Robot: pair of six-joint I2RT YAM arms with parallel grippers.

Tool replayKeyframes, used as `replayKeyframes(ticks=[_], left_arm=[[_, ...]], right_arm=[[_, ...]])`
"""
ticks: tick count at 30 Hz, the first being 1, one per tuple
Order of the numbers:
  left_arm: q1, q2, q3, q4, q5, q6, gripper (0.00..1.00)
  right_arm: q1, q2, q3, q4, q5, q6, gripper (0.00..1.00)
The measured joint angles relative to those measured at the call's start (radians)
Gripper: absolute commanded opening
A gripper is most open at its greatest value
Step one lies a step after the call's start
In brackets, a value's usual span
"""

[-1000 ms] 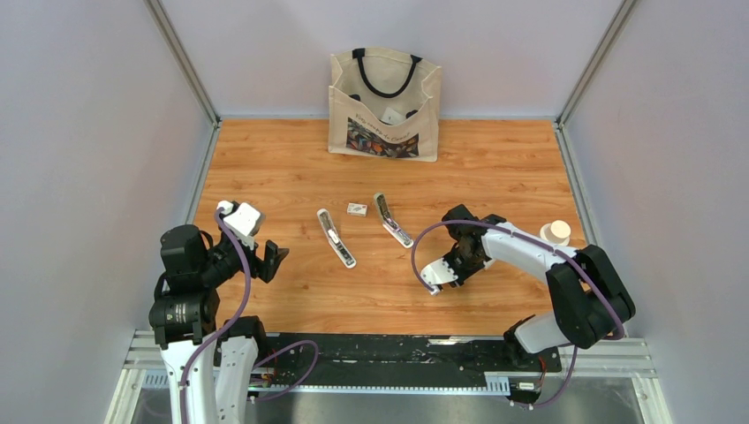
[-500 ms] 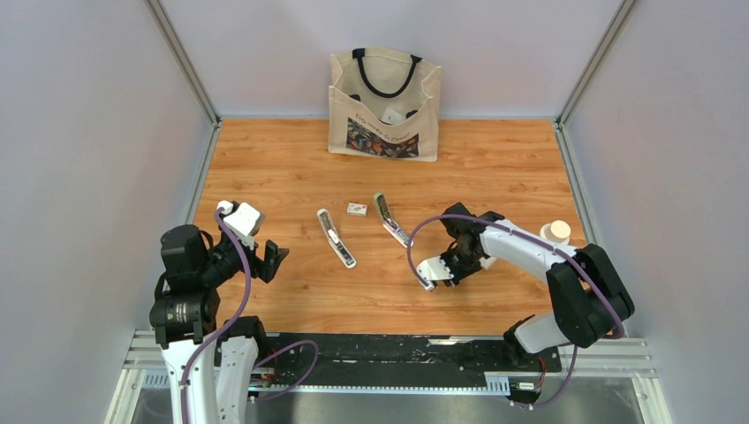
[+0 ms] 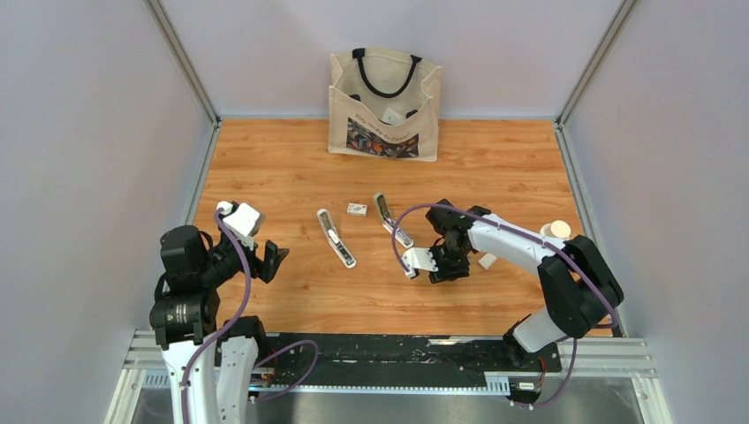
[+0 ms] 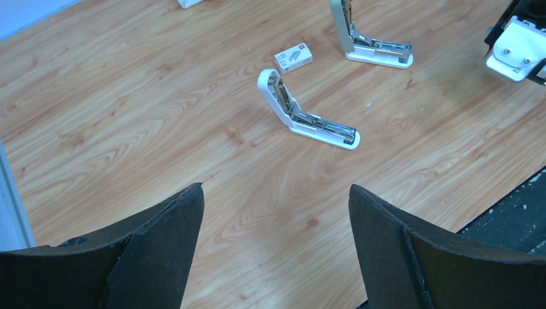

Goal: Load the staples into the stapler

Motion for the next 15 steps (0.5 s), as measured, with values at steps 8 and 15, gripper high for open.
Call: replayKeyframes(ticks=[8, 15], left_arm=[[0.003, -0.003, 0.0, 0.0, 0.0, -0.002, 0.91], [0.009, -0.017, -0.007, 0.003, 0.0, -0.003, 0.91]], right_arm=[[-0.008, -0.075, -0.015, -0.02, 0.061, -0.057, 0.47], [-0.026, -0.04, -0.016, -0.032, 0.097, -0.083, 0.46]])
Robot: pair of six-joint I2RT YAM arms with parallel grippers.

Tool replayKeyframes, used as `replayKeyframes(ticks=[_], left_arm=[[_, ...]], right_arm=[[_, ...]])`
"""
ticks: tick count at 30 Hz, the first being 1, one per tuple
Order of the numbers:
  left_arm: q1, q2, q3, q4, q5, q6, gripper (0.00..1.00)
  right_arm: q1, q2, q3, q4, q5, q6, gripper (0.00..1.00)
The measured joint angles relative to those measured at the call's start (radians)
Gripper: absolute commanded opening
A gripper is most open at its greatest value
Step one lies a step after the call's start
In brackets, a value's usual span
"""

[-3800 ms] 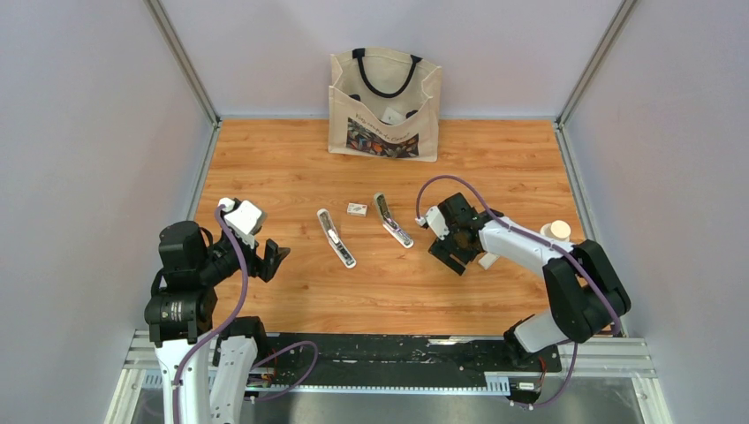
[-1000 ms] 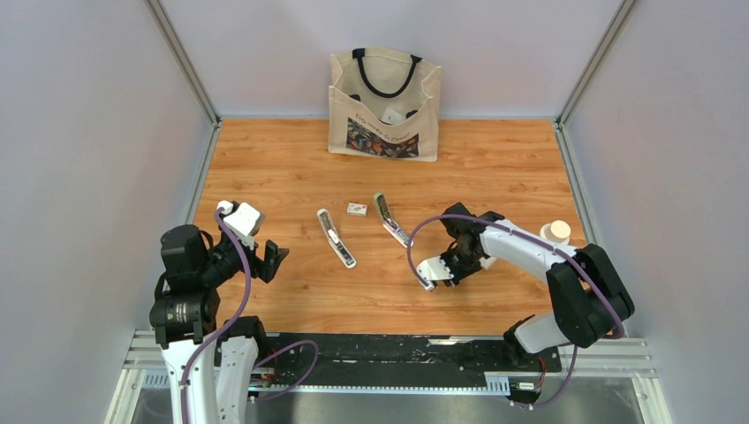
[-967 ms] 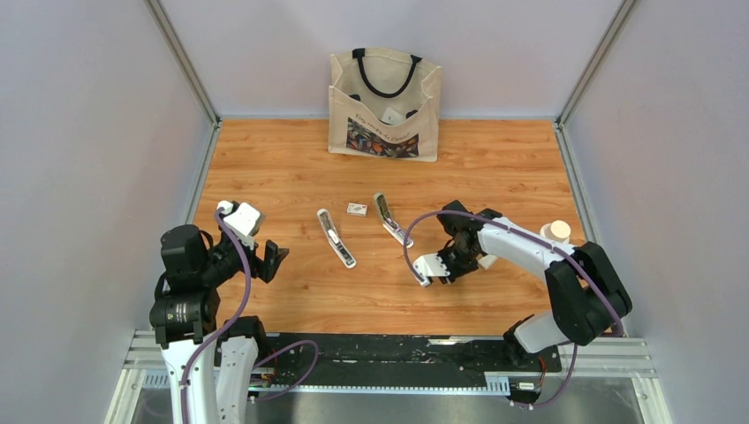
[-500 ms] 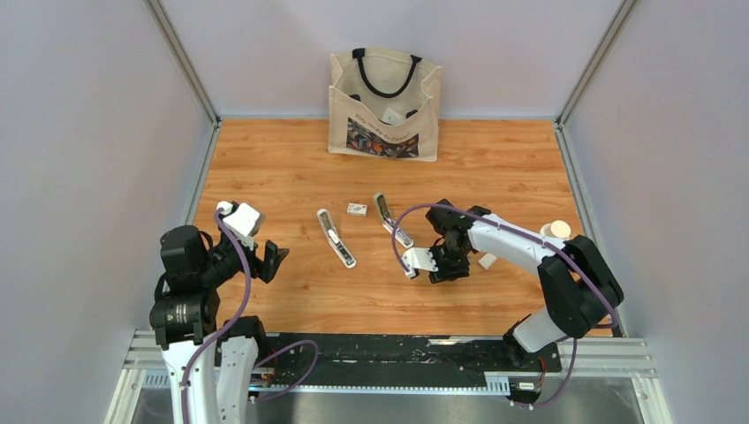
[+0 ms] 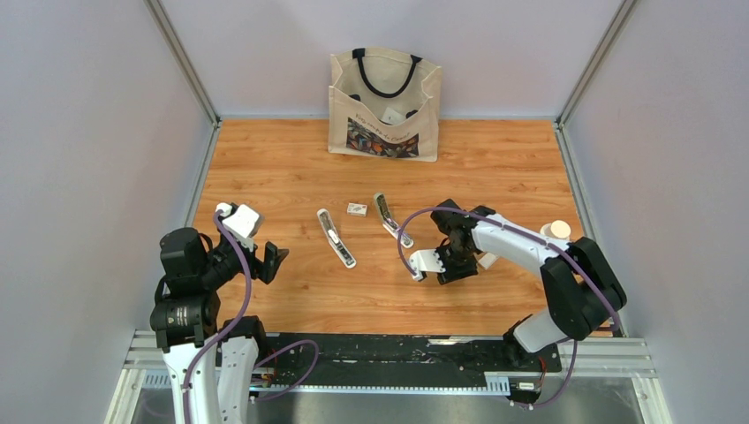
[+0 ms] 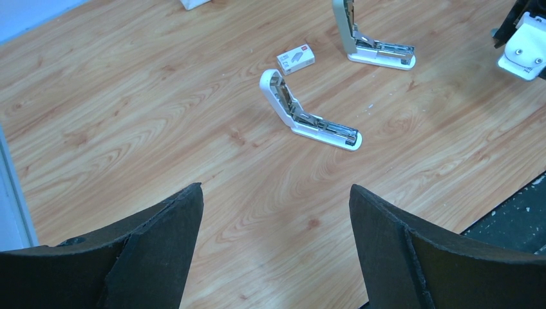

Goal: Load the staples into the stapler

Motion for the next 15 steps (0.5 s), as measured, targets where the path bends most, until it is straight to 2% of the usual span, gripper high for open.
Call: replayKeyframes(ticks=[15], left_arm=[[0.0, -0.001, -0.001, 0.003, 0.003, 0.0, 0.92]], right_arm=[[0.0, 0.065, 0.0, 0.023, -0.001, 0.0, 0.39]])
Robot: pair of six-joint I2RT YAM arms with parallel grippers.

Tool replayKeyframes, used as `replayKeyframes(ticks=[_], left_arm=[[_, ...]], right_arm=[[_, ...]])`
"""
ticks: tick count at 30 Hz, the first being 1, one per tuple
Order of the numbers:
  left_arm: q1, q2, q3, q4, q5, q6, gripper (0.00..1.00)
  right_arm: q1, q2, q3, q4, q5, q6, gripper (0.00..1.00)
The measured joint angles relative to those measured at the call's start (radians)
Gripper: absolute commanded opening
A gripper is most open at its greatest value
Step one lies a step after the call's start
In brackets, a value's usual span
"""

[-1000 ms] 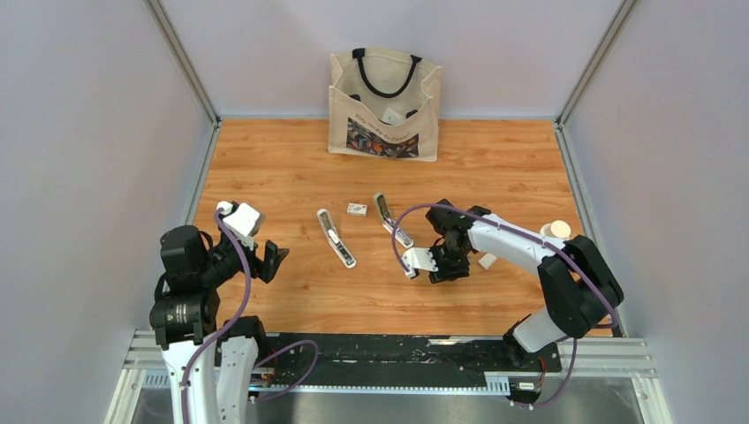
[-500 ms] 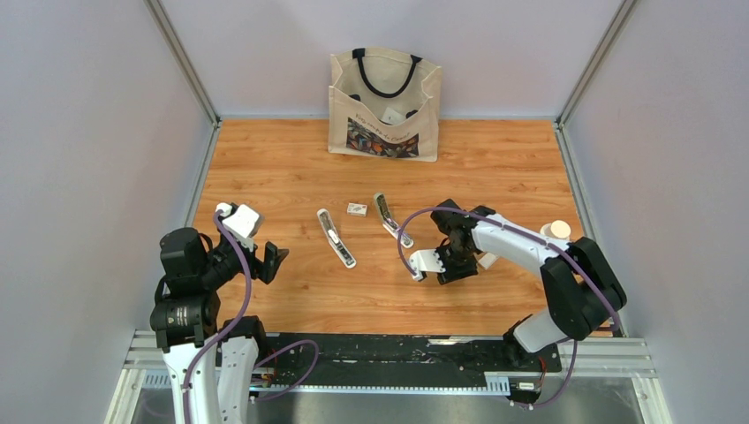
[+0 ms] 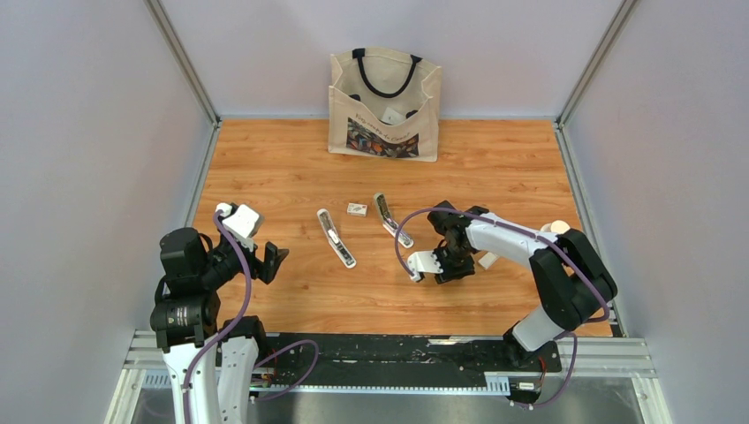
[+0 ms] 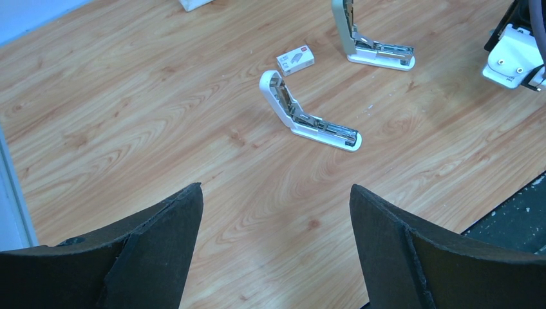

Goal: Load the staples into the stapler

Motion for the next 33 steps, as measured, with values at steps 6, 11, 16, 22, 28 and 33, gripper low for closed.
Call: replayKeyframes(ticks=[6, 11, 16, 22, 28, 33], left_arm=[[0.0, 0.0, 0.0, 0.0, 0.0, 0.0, 0.92], [0.001, 0.0, 0.0, 0.0, 0.0, 0.0, 0.92], [0.001, 0.0, 0.0, 0.0, 0.0, 0.0, 0.92], [0.001, 0.0, 0.0, 0.0, 0.0, 0.0, 0.92], [0.001, -0.002, 0.0, 0.0, 0.0, 0.0, 0.92], [0.003, -0.003, -0.001, 0.0, 0.001, 0.0, 0.92]], right_arm=[[0.0, 0.007, 0.0, 0.017, 0.001, 0.0, 0.31], [0.0, 0.008, 0.0, 0.024, 0.003, 0.0, 0.25], [0.0, 0.007, 0.0, 0.028, 0.002, 0.0, 0.22], [0.0, 0.007, 0.002, 0.026, -0.005, 0.024, 0.22], [0.0, 0.007, 0.024, 0.006, -0.058, 0.119, 0.17], [0.0, 0.007, 0.066, 0.007, -0.111, 0.225, 0.18]])
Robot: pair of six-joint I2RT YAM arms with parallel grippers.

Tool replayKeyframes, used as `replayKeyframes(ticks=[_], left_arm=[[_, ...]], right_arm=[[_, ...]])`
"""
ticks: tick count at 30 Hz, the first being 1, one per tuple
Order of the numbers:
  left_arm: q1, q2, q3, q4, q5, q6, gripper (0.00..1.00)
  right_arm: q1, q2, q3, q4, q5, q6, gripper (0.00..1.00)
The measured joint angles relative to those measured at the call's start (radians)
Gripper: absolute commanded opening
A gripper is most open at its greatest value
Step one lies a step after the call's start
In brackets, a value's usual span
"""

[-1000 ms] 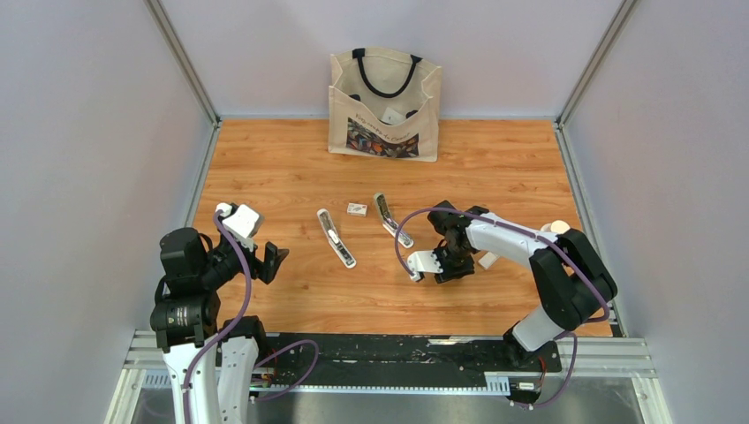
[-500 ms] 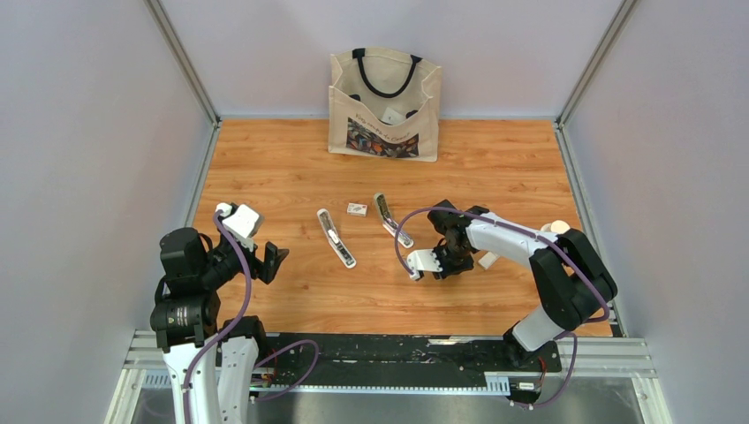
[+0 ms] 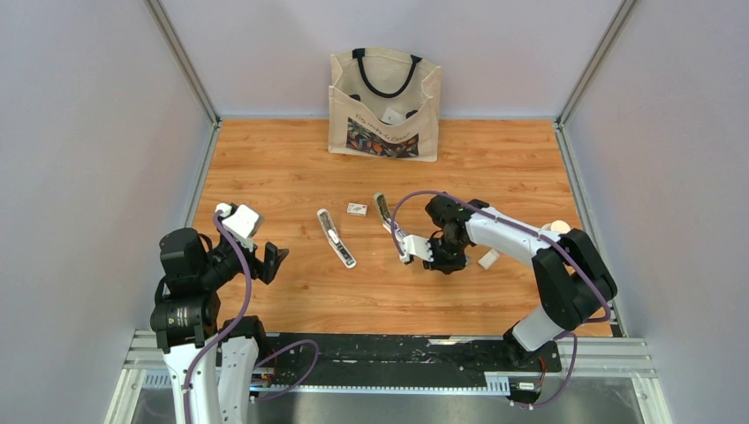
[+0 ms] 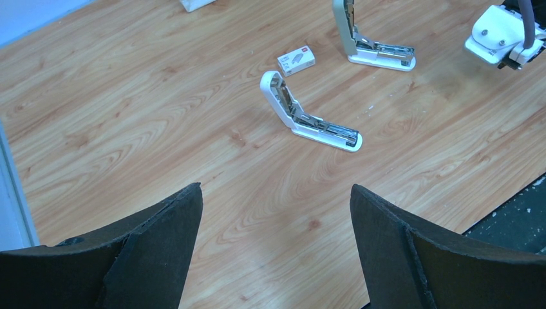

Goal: Load the staples into the stapler

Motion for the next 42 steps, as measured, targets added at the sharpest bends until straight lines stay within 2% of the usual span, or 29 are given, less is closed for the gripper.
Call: replayKeyframes(ticks=[10, 17, 23, 33, 42], left_arm=[[0.003, 0.0, -0.002, 0.002, 0.001, 0.0, 0.92], [0.015, 0.0, -0.011, 0.008, 0.002, 0.0, 0.93], [0.027, 0.001, -0.011, 0.015, 0.003, -0.001, 0.93], [0.05, 0.007, -0.011, 0.018, 0.01, -0.001, 0.93], [0.056, 0.007, -0.017, 0.021, 0.019, -0.004, 0.93]], right_arm=[[0.035, 0.011, 0.121, 0.046, -0.055, 0.315, 0.19], [0.051, 0.087, 0.263, 0.134, -0.02, 0.558, 0.19], [0.056, 0.146, 0.324, 0.205, 0.02, 0.736, 0.19], [0.08, 0.176, 0.332, 0.296, 0.082, 0.914, 0.2], [0.081, 0.177, 0.324, 0.376, 0.117, 0.966, 0.19]])
